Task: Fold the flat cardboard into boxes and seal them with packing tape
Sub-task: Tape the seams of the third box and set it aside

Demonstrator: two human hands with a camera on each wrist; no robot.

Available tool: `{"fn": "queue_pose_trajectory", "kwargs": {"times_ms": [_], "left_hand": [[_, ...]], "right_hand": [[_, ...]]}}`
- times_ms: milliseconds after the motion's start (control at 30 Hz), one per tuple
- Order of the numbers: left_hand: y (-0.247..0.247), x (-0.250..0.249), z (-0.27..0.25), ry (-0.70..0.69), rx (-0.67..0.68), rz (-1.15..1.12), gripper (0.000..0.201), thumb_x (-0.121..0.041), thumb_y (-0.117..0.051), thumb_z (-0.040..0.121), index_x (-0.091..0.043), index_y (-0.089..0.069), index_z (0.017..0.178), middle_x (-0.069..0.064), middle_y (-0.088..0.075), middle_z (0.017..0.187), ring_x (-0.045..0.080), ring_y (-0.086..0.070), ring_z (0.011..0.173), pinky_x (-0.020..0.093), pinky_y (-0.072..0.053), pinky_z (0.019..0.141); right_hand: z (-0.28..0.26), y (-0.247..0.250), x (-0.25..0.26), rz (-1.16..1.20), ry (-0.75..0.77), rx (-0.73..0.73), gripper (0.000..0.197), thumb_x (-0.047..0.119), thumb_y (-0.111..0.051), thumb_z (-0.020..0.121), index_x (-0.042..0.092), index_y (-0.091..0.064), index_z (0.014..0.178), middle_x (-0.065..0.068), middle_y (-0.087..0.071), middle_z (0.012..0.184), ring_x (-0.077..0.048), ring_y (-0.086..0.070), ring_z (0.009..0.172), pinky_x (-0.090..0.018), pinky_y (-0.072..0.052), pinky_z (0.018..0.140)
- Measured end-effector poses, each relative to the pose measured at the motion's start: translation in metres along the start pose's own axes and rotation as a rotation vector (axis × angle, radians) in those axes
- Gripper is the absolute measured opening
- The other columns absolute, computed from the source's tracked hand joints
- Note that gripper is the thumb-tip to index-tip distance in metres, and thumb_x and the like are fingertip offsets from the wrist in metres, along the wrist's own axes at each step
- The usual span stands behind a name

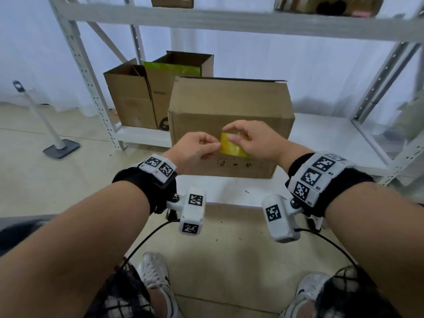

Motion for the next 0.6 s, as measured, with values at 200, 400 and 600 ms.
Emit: {"fn": "queue_pose_trajectory", "kwargs": {"times_ms": [200,400,600], "left_hand": [[0.024,-0.067,0.004,-0.157,-0.053,0.250,0.010,-0.008,-0.061,0.092,-0.007,-0.062,0.082,0.009,-0.057,0.075,0.014,-0.050,0.066,0.024,-0.045,0.065],[0.044,-0.138,0.023,-0.324,-0.183,0.539,0.018,-0.017,-0.057,0.095,0.000,-0.062,0.097,0.006,-0.062,0.082,0.016,-0.056,0.072,0.030,-0.051,0.070],[0.060,-0.161,0.052,-0.329,-0.252,0.586,0.015,-0.016,-0.058,0.095,-0.003,-0.062,0.099,0.009,-0.063,0.089,0.014,-0.053,0.074,0.028,-0.049,0.072]], "right_hand": [[0.013,0.050,0.042,-0.171,0.078,-0.043,0.038,0.031,-0.054,0.098,0.015,-0.056,0.133,-0.005,-0.065,0.117,-0.018,-0.058,0.102,-0.021,-0.039,0.080],[0.053,0.091,0.054,-0.435,0.087,-0.043,0.043,0.039,-0.053,0.097,0.014,-0.053,0.133,-0.007,-0.064,0.119,-0.026,-0.058,0.109,-0.038,-0.045,0.090],[0.093,0.108,0.048,-0.539,0.131,-0.096,0.019,0.038,-0.051,0.097,0.021,-0.046,0.090,0.004,-0.052,0.085,-0.023,-0.057,0.085,-0.031,-0.034,0.068]]}}
Point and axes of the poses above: each hand's wrist, its own z-axis towards the middle knuckle, its own y-axis out of the back of the hand, x = y × z, the point moved 6 cm from there along z, towards the middle knuckle
